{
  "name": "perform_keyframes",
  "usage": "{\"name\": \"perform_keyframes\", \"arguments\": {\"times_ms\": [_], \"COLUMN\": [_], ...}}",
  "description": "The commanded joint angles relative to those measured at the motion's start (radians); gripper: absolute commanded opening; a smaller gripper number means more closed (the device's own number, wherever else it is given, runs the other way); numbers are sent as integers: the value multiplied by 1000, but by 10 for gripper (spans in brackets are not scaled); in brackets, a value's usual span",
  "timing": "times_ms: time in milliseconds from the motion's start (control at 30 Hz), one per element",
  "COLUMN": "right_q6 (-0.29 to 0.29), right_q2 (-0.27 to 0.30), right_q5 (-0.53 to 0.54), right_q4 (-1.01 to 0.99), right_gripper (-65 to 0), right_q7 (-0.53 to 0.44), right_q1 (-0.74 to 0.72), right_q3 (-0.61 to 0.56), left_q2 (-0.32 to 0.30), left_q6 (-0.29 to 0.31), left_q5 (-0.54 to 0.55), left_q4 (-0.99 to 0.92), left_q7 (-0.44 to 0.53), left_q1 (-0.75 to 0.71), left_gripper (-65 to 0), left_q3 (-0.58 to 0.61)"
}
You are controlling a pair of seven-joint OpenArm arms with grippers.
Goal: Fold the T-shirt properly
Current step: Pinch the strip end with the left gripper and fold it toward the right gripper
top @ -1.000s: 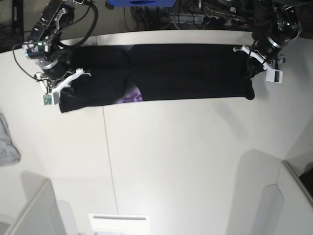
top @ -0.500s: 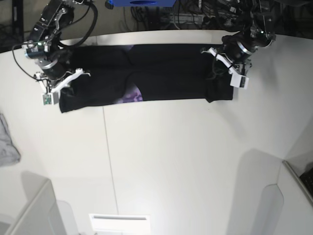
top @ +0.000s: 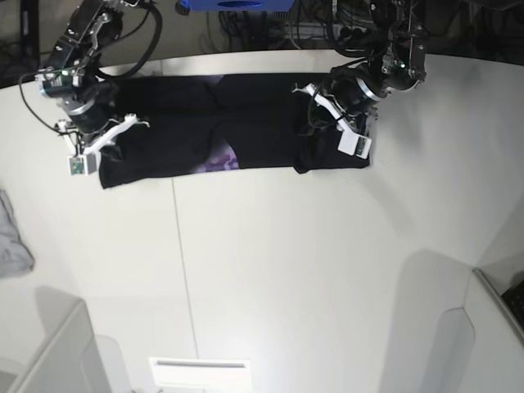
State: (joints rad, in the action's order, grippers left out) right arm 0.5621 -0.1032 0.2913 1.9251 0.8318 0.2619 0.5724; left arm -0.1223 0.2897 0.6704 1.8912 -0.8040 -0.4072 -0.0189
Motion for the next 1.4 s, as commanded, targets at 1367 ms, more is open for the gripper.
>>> {"name": "perform_keyframes", "arguments": {"times_ms": [1367], "right_q6": [3], "right_q2": [4], "right_q5": [18], "right_q4": [21], "right_gripper": [-650], "right_q7": [-26], "right_q1": [-8], "right_q3": [4], "left_q2": [22], "left_q6": [-4], "left_q5": [25], "left_q4": [-92], "left_q7": [16], "left_q1": [78], "left_gripper": [-640], "left_q3": [115]}}
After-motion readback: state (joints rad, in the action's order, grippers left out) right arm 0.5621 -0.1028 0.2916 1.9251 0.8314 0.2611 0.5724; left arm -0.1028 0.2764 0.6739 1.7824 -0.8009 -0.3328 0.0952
